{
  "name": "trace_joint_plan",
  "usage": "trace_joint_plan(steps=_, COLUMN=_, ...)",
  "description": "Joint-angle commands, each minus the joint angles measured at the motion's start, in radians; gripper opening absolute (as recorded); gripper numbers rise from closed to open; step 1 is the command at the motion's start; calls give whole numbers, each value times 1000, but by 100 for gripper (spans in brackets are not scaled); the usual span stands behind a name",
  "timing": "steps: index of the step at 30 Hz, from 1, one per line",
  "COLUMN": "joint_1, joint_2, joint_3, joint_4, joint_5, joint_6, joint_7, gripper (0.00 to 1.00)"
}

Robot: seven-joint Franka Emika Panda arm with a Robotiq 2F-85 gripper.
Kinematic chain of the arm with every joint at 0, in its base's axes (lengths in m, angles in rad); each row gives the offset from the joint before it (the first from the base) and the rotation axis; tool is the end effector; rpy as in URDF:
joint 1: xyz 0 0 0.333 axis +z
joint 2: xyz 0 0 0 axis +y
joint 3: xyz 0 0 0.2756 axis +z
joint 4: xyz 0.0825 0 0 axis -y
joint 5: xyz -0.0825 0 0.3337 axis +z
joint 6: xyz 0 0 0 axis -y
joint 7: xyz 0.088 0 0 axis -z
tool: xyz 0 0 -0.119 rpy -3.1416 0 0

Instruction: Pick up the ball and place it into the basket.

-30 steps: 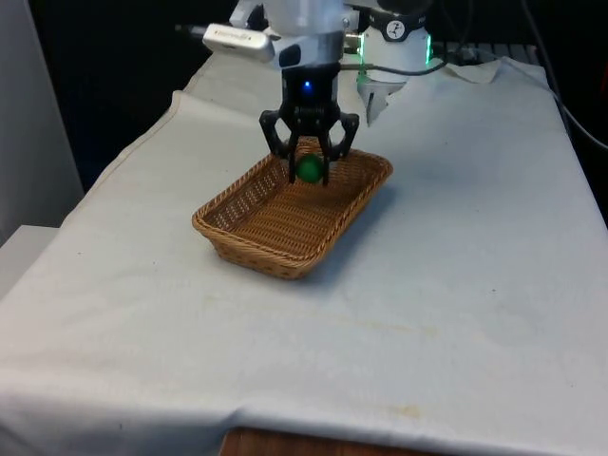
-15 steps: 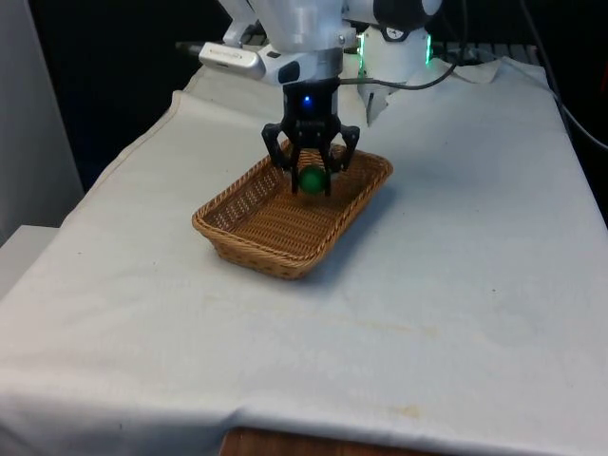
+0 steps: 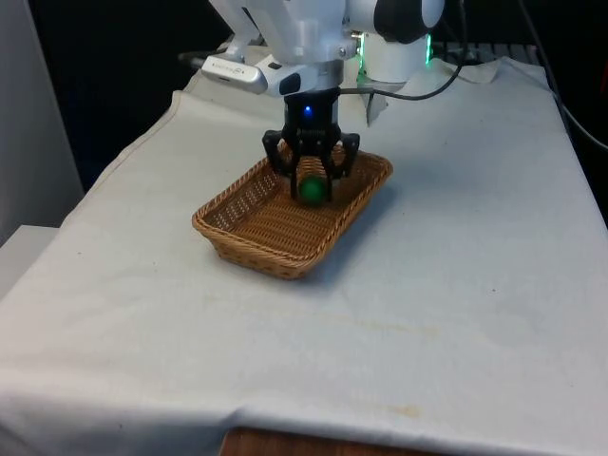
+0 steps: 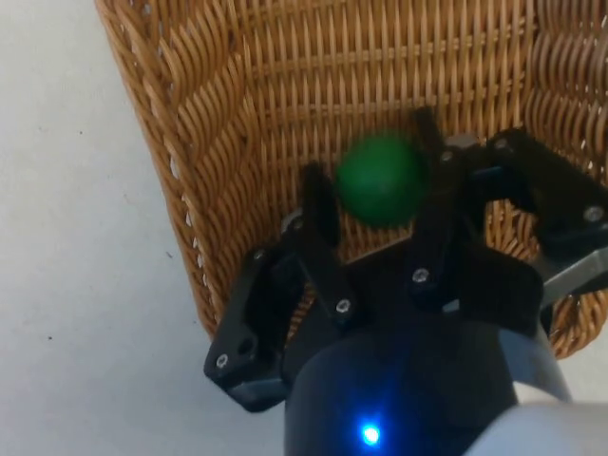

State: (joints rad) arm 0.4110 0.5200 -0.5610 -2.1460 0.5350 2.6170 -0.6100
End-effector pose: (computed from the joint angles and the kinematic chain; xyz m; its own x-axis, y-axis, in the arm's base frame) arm 0.5199 -0.0938 0.1913 0.9946 0.0698 0.0772 0.0683 -0.9974 0.0208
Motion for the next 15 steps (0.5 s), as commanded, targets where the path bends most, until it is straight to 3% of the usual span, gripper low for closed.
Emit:
trace_joint_plan(steps=1, joint_1=-1, joint_2=-4, joint_3=3, joint_4=-1, joint_5=4, joint_6=2, joint_7=-3, gripper=17)
trace_joint_plan(steps=2, joint_1=-1, joint_2=-4, joint_3=2, joint_4=-1, joint_5=3, joint_6=1, joint_7=-2, gripper=25)
trace_joint_plan(steps=3, joint_1=0, joint_2=-4, joint_3=1, joint_4=-1, joint_5=2, joint_6=1, joint_7=-1, gripper=42)
trace_joint_plan(steps=7, joint_1=0, joint_2=-1, joint_3=0, joint_4=0, joint_5=0, joint_6=0, joint_7=0, gripper=76)
trace_joint_plan(steps=8, joint_1=0, joint_2=-4, joint_3=0, joint_4=-1, joint_5=1, joint_6=0, joint_7=0, gripper=76)
trace_joint_plan(steps=11, joint_1=1, joint_2=-5, joint_3=0, joint_4=-2, joint_5=1, joint_6=0, joint_7=0, gripper=100)
trace_joint_plan(steps=15, joint_1=1, joint_2=-5, joint_3=-1, joint_4=-2, joint_5=0, joint_6=-1, joint_7=1, gripper=100)
